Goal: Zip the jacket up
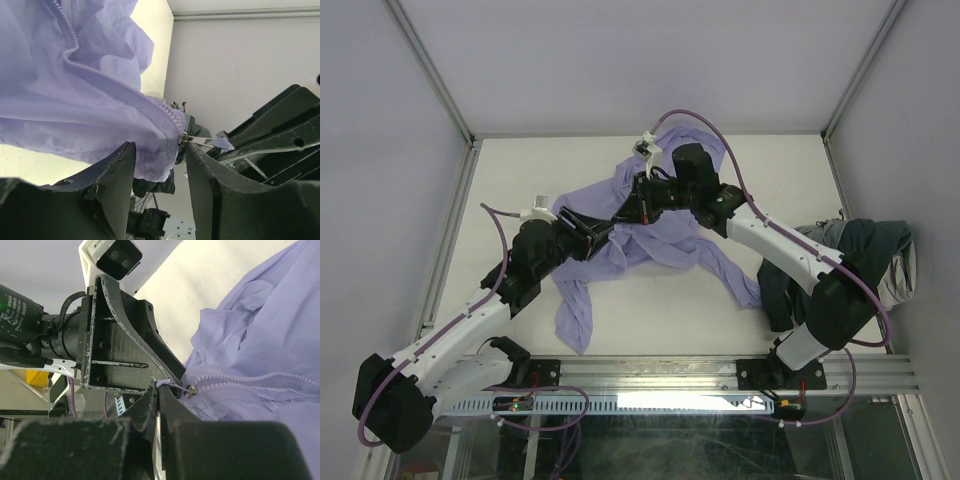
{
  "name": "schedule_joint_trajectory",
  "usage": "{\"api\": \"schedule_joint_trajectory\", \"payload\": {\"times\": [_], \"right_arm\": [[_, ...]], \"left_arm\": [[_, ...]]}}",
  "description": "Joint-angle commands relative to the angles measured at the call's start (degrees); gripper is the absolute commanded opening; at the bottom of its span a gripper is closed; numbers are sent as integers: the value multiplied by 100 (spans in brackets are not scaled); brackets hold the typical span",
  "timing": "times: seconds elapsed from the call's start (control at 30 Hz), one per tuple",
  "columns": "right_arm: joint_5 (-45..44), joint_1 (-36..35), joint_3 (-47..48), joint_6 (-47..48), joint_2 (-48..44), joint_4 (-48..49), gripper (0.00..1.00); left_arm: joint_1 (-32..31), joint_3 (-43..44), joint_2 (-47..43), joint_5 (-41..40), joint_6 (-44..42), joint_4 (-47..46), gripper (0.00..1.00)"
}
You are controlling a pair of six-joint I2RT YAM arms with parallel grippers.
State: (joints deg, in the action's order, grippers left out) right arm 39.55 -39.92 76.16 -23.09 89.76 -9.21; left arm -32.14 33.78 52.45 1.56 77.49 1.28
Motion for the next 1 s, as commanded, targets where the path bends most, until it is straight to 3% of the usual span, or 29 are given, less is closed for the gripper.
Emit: {"api": "schedule_joint_trajectory", "payload": {"times": [0.0, 0.97], "right_arm": [[149, -50, 52, -99, -295, 328, 0], [-61, -65, -110, -417, -300, 663, 0]], "left_arm": [[59, -70, -51, 124, -50, -758, 46], [60, -167, 115, 628, -81, -1071, 33]]}}
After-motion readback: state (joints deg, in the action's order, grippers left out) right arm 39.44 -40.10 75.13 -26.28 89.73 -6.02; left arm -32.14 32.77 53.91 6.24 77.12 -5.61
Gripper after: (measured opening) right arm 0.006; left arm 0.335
